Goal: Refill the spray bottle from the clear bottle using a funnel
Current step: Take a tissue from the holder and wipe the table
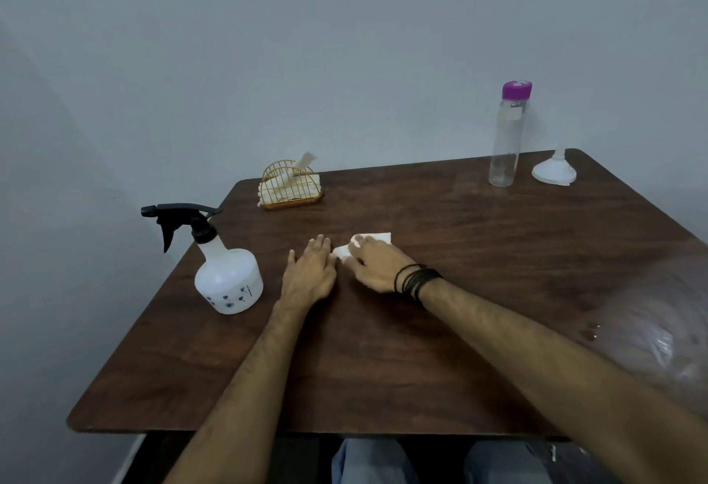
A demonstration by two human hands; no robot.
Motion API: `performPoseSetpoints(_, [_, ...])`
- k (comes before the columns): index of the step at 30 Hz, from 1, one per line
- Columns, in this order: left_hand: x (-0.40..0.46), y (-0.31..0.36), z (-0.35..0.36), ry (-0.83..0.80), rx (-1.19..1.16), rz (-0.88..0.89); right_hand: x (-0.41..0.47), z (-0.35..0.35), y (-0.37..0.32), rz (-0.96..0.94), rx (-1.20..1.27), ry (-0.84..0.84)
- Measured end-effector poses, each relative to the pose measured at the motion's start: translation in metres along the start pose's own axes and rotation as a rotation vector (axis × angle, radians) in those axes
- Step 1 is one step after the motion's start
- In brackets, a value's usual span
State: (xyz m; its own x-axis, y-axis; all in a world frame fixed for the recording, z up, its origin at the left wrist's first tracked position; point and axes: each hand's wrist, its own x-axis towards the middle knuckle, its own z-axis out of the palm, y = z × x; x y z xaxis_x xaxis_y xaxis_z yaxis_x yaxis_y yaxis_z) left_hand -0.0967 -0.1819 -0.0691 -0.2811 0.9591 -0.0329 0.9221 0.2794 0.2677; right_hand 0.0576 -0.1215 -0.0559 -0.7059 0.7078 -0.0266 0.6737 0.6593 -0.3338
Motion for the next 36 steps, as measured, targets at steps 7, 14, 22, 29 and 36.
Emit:
performPoseSetpoints(7, [0.003, 0.000, 0.006, 0.021, 0.086, 0.019, -0.005, -0.007, 0.002, -0.068, -0.039, -0.015])
performPoseSetpoints(14, [0.005, -0.002, 0.007, -0.004, 0.095, -0.003, 0.048, 0.006, 0.002, -0.011, -0.064, 0.009])
performPoseSetpoints(22, [0.017, -0.004, 0.006, -0.009, 0.092, -0.015, -0.018, 0.015, 0.008, -0.087, -0.002, 0.285])
performPoseSetpoints(29, [0.015, -0.004, 0.005, -0.001, 0.082, -0.012, 0.016, -0.039, 0.037, 0.175, 0.245, 0.450])
performPoseSetpoints(36, [0.017, -0.004, 0.006, 0.001, 0.093, -0.018, 0.005, -0.018, 0.052, 0.005, -0.099, 0.205])
